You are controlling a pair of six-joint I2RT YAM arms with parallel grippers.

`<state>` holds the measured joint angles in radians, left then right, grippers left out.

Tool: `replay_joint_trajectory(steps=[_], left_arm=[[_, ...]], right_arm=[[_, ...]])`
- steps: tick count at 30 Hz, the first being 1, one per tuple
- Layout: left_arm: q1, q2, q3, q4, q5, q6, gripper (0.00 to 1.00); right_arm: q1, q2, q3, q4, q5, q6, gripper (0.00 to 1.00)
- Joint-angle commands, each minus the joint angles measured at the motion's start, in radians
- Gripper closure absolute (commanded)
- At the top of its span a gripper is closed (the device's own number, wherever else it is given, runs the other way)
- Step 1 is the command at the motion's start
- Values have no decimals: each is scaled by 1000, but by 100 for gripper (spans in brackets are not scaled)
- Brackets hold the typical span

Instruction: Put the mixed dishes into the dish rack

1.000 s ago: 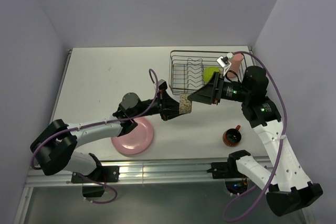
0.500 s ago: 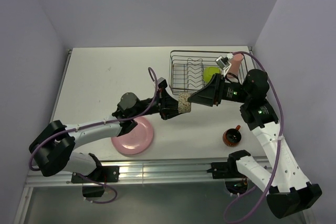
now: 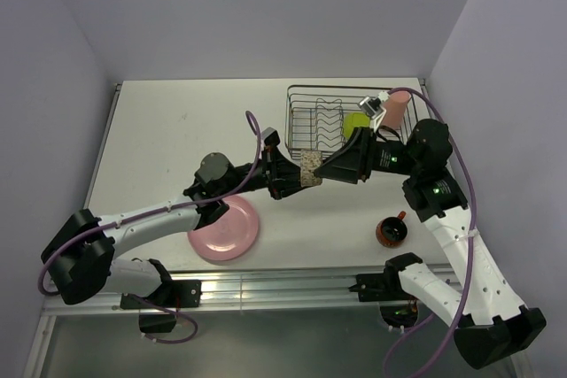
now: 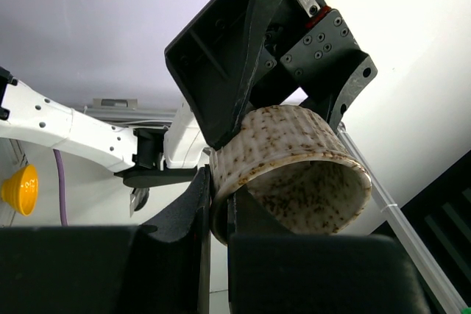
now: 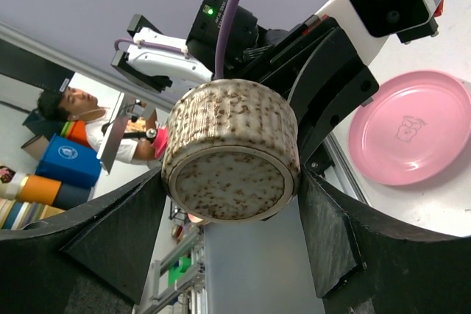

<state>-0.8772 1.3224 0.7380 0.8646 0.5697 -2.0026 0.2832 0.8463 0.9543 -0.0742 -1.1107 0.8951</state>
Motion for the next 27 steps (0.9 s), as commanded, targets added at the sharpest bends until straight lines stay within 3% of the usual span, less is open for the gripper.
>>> replay_joint_trajectory(steps=[1, 16, 21, 22, 25, 26, 27], left_arm=[[-5, -34, 50, 4, -48, -165, 100], [-37, -34, 31, 4, -64, -157, 100], [-42, -31, 18, 13, -62, -157, 100], [-42, -32, 15, 14, -64, -157, 100], [-43, -34, 9, 17, -67, -157, 100], [-45, -34, 6, 19, -67, -157, 100], [-45, -32, 3, 22, -68, -157, 100]], right_arm=[[22, -10, 20, 10, -20, -21, 22], [36, -1, 26, 63, -3, 7, 23], [43, -1, 18, 68, 2, 13, 28], [43, -3, 18, 68, 3, 13, 30], [50, -3, 24, 54, 11, 2, 49], [50, -1, 26, 48, 14, -7, 70], [50, -1, 27, 45, 14, -7, 80]])
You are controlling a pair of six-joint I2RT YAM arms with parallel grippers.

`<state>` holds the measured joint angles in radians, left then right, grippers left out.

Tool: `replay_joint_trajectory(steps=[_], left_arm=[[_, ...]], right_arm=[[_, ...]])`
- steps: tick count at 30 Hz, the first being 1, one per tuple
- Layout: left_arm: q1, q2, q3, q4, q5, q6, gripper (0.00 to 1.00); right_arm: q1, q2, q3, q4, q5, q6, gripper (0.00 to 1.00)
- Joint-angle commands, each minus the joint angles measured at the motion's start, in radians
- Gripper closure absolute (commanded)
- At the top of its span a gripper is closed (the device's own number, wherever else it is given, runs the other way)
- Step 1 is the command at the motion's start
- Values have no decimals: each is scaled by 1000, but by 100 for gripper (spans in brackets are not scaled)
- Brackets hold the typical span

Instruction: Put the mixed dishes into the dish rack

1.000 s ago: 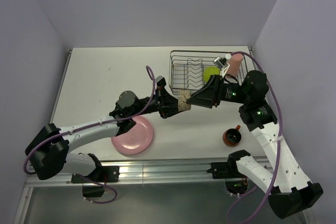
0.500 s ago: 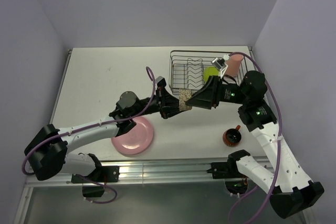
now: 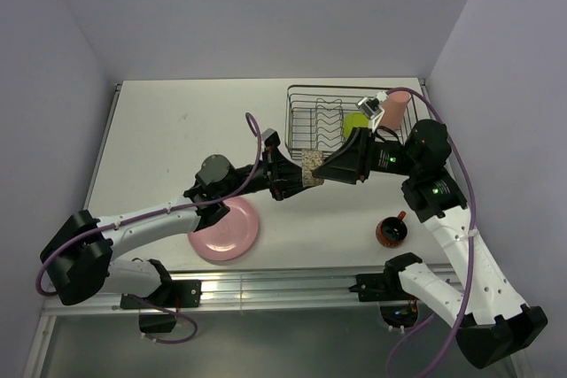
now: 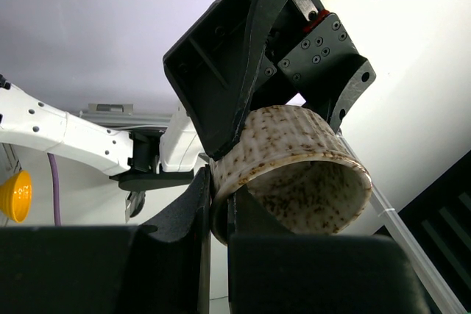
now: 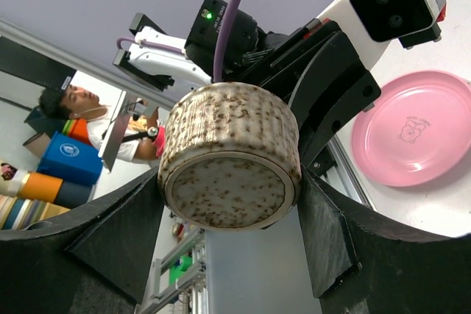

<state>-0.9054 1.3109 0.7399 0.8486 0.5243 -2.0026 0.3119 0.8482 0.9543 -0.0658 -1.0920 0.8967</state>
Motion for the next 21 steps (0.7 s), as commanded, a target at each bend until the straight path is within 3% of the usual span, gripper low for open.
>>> replay_joint_trajectory(steps=[1, 2, 6, 8, 9, 12, 13, 16, 21], left_arm=[[-16, -22, 0, 40, -23, -157, 98], [-16, -25, -5, 41, -26, -159, 96], [-16, -36, -30, 43, -33, -159, 82], [-16, -44, -46, 55, -41, -162, 65], [-16, -55, -53, 53, -47, -160, 50], [-16, -67, -73, 58, -58, -160, 34], [-16, -71, -77, 67, -60, -159, 24], [-15, -79, -93, 75, -63, -160, 13], [11, -125, -143, 46, -75, -151, 5]], right_arm=[[23, 0, 26, 37, -8, -8, 88], [24, 0, 27, 32, -8, -8, 98], [23, 8, 40, 3, 1, -36, 100], [23, 11, 46, -15, 6, -50, 100], [23, 12, 52, -32, 7, -56, 100], [23, 17, 55, -46, 14, -73, 100], [23, 17, 57, -51, 15, -74, 100], [23, 20, 60, -58, 17, -81, 100], [23, 38, 86, -126, 56, -134, 100]])
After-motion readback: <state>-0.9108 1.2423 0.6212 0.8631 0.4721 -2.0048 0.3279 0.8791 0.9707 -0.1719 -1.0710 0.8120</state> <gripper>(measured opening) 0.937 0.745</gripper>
